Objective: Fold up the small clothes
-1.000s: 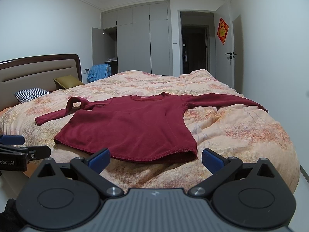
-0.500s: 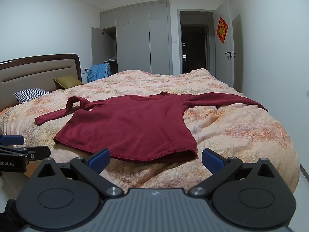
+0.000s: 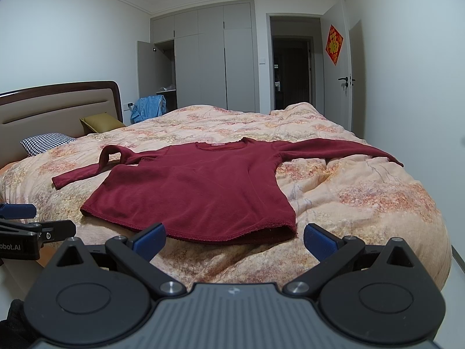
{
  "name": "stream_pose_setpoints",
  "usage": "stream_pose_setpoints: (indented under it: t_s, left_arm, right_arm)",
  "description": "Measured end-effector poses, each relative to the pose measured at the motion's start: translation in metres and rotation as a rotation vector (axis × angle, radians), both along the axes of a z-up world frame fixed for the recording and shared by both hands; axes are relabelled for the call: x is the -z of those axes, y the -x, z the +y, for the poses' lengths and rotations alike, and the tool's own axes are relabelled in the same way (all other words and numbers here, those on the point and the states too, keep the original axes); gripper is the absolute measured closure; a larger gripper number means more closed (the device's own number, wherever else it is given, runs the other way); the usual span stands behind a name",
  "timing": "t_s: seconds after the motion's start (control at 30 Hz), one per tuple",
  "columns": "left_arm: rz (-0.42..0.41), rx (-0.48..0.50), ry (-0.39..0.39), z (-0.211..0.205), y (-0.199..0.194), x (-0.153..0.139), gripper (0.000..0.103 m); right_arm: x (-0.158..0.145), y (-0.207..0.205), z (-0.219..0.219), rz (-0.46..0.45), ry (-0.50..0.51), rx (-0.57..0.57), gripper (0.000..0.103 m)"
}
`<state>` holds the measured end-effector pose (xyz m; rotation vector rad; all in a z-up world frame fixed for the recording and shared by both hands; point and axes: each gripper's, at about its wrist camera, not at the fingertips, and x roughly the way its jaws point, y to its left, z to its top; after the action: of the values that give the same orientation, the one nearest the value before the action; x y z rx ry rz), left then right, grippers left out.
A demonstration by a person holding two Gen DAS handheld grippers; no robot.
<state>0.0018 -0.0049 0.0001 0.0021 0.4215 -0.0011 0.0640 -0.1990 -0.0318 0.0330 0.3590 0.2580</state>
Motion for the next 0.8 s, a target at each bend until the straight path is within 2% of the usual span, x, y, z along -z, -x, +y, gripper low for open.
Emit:
stream_pose_setpoints:
  t_s: [0.8]
  left_arm:
    - [0.018, 0.007, 0.011, -0.0030, 0.0009, 0.0072, 0.001]
  right_arm:
    - [0.0029, -0.0006, -0.0018, 0.024, -0.020, -0.006, 0.000]
